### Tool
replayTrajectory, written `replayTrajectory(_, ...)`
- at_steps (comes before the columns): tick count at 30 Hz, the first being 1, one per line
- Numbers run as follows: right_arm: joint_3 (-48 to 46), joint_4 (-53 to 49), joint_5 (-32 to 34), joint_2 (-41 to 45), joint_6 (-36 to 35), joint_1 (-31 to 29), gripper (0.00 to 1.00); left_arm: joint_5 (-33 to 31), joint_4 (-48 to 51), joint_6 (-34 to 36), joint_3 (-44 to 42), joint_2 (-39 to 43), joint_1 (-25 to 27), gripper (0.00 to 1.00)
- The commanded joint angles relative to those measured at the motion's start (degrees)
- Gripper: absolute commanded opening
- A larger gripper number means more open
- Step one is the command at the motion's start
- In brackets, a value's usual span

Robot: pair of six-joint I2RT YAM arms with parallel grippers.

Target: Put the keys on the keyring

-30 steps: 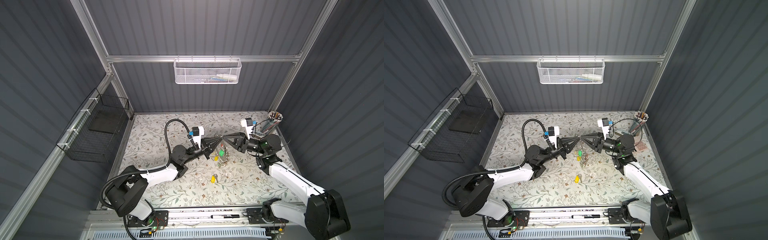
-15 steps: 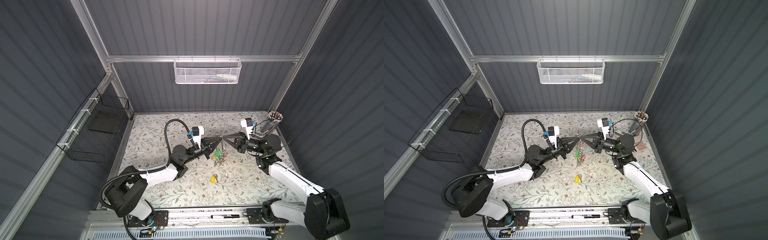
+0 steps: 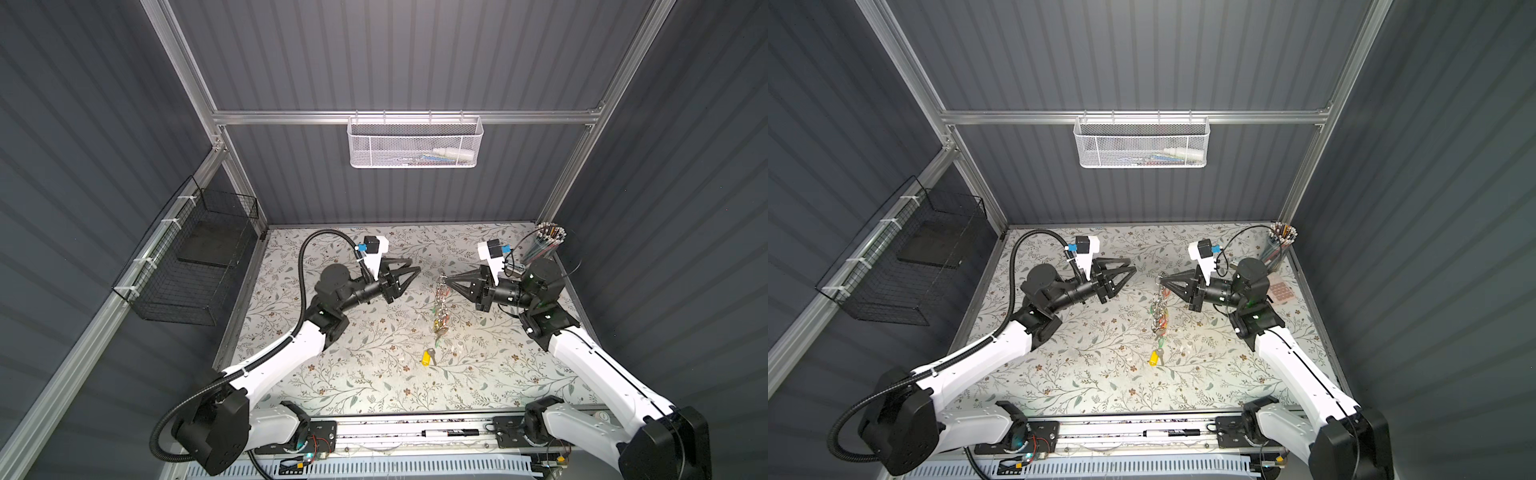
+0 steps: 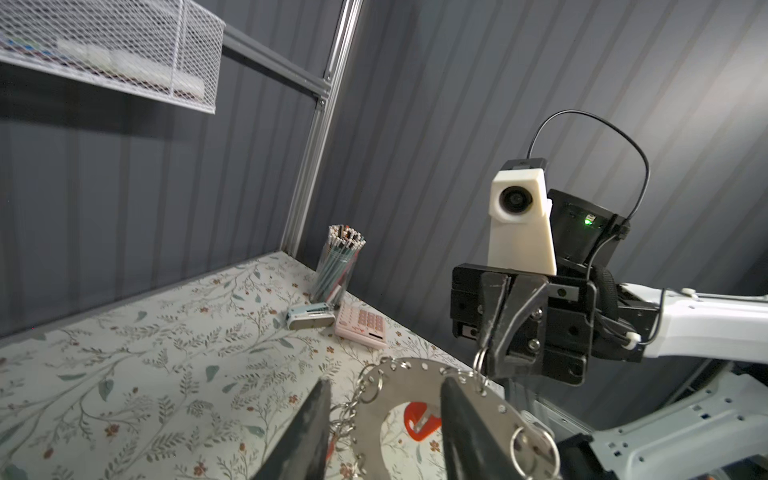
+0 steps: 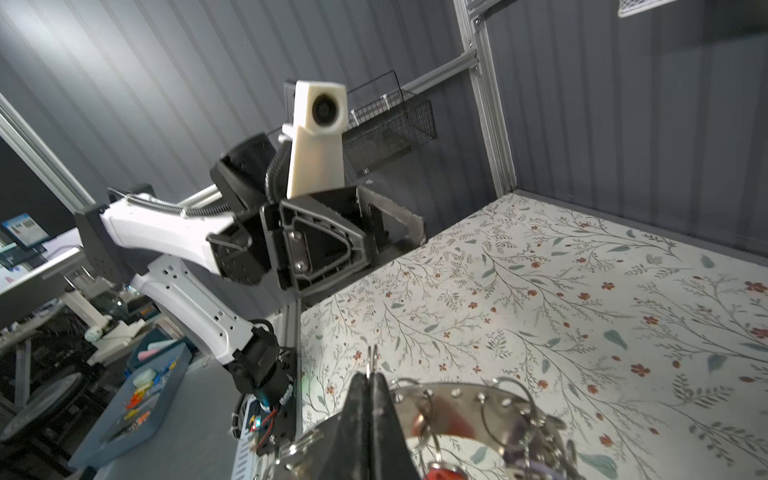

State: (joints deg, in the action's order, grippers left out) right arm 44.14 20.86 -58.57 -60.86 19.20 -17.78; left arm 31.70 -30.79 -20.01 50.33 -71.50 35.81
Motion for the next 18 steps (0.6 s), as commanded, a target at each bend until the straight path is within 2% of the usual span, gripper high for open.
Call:
replayTrajectory(1, 2.4, -7.6, 1.4, 0.9, -11.2, -1.1, 0.00, 10.3, 25.1, 15.0, 8.0, 0.8, 0.3, 0.47)
replayTrajectory(6, 2.7, -8.7, 1.3, 1.1, -14.4, -2.1, 0.00, 15.2, 38.0, 25.2, 15.9, -2.6, 0.3, 0.47)
replayTrajectory(12, 2.5, -8.2, 0.9, 0.9, -14.3, -3.0, 0.00, 17.4, 47.4, 31.6, 23.3, -8.4, 0.9, 0.47)
replayTrajectory(18, 1.9, -6.6, 0.7, 0.9, -13.3, -3.4, 0.00, 18.5, 48.3, 33.1, 25.7, -11.3, 1.8, 0.48)
